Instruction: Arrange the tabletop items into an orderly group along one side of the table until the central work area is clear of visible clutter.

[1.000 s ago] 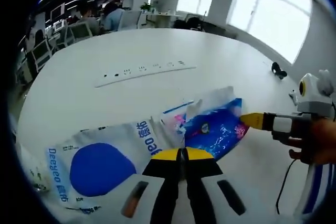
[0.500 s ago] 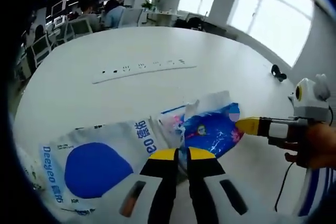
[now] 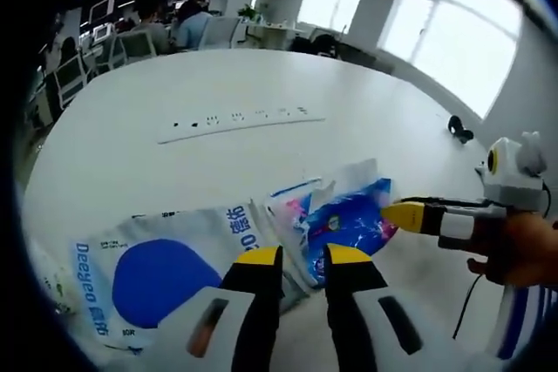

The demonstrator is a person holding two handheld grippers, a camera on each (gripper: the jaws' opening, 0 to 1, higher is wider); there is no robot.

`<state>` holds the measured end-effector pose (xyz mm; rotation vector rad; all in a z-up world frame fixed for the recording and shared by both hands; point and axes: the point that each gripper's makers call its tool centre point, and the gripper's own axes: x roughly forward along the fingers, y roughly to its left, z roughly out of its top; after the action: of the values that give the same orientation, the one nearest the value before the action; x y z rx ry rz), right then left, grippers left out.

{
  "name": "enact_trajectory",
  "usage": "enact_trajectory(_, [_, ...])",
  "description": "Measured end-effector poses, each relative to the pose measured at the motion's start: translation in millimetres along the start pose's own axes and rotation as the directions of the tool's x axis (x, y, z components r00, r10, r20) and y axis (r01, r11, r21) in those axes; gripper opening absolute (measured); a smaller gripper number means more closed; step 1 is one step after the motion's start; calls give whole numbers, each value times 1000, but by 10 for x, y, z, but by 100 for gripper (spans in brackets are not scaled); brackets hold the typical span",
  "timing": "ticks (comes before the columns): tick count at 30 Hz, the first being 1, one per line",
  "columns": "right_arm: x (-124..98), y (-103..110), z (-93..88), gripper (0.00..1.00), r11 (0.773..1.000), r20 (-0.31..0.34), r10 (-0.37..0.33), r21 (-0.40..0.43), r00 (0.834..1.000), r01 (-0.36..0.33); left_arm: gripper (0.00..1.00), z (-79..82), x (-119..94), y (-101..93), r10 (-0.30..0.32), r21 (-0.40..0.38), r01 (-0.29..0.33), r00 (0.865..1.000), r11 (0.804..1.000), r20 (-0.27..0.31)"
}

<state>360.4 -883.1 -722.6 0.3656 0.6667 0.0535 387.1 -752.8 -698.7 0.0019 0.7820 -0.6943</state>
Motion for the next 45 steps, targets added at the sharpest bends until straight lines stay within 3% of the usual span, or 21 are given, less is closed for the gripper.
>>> enact_trajectory(5, [-73, -122, 2, 51, 999, 1, -43, -7, 999, 43, 26, 100, -94, 47, 6, -6, -5, 999, 1000, 48])
enact_trajectory(10, [-148, -167, -5, 55, 998, 2, -57, -9, 998, 57, 33, 104, -158, 57, 18, -20, -16, 996, 1000, 82])
enact_trajectory(12, [-174, -174, 1, 56, 998, 4, -58, -10, 998, 58, 41, 115, -190, 89, 41, 6, -42, 994, 999, 102])
enact_trajectory(21, [-312, -32, 172, 61, 999, 47, -34, -32, 998, 36, 47, 140, -432, 132, 39, -14, -37, 988, 999, 153])
enact_trajectory(28, [-413, 70, 194, 68, 997, 52, -18, -68, 998, 21, 55, 140, -624, 198, 43, 0, -43, 981, 999, 187])
enact_trajectory(31, [-471, 116, 226, 71, 1000, 83, 5, -13, 997, -3, 60, 124, -738, 244, 56, 29, -63, 978, 998, 200])
enact_trajectory(37, [-598, 198, 164, 80, 999, 76, 19, -30, 997, -17, 75, 58, -960, 291, 57, 44, -70, 969, 997, 241])
enact_trajectory(41, [-677, 258, 106, 88, 999, 76, 45, 8, 996, -46, 83, 22, -1078, 285, 46, 92, -72, 964, 993, 260])
enact_trajectory(45, [-762, 331, 24, 92, 998, 62, 59, -10, 996, -59, 90, 8, -1237, 292, 41, 144, -84, 958, 986, 284])
